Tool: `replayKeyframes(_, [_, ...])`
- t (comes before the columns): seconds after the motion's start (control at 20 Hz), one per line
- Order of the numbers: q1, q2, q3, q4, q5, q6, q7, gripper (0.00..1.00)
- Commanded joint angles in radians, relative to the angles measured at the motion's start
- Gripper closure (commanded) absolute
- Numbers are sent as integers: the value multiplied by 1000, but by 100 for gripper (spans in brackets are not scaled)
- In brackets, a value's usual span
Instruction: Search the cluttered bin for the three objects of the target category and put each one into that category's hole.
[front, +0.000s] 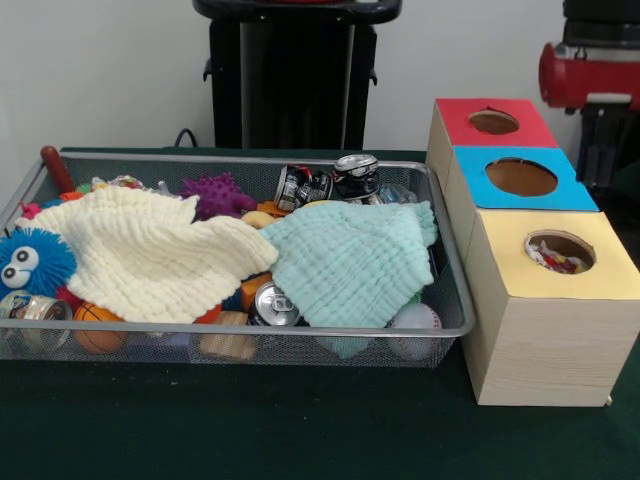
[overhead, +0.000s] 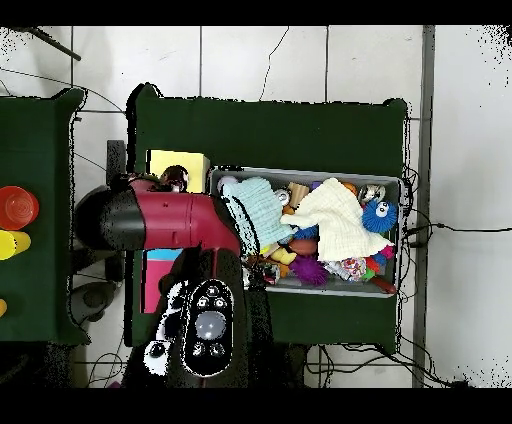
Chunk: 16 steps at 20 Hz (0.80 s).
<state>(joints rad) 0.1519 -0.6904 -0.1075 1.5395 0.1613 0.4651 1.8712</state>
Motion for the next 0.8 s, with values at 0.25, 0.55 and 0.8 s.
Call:
replayKeyframes(0.25, [-45, -118, -24, 224, -42, 108, 89, 100])
replayKeyframes(0.55, [-108, -151, 5, 288, -68, 80, 15, 100])
replayKeyframes(0.8, [-167, -177, 39, 338, -100, 53, -35, 100])
